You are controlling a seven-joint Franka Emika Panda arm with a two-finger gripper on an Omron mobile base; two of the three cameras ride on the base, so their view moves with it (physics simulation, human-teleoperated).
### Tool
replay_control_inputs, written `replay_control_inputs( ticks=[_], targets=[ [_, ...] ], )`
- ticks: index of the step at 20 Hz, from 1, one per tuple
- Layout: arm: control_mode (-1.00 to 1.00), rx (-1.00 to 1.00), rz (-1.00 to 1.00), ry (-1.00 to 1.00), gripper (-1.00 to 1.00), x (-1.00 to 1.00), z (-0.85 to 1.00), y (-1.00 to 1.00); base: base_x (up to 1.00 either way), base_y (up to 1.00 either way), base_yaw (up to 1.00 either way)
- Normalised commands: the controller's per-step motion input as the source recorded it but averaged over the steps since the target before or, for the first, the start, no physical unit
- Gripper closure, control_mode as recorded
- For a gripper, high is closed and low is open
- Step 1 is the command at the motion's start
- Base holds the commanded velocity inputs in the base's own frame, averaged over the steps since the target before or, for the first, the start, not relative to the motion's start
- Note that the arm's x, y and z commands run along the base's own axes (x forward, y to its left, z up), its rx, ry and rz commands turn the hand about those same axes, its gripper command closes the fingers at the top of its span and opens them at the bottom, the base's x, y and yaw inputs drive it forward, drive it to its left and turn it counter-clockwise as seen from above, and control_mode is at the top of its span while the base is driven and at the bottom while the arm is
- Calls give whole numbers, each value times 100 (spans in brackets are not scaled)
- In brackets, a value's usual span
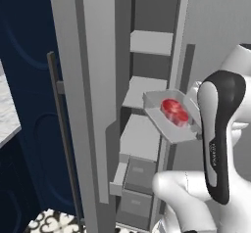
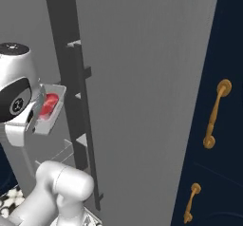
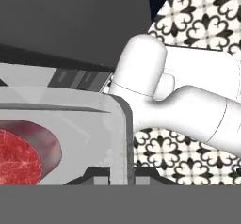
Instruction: Take the meat container that has the steak and place it on the second highest rack of the freezer. Then take the vegetable container that has the carrot and avocado and place it on the highest rack of the freezer.
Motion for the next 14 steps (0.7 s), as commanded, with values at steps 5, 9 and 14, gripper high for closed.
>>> replay_control_inputs(
  ticks=[5, 9, 14],
  targets=[
    [-100, 2, -17, 0, 100, 69, -43, 38, 0, 0, 0],
    [-100, 0, -11, 0, 100, 80, -23, 31, 0, 0, 0],
    [-100, 0, -11, 5, 100, 90, -32, 19, 0, 0, 0]
  ],
)
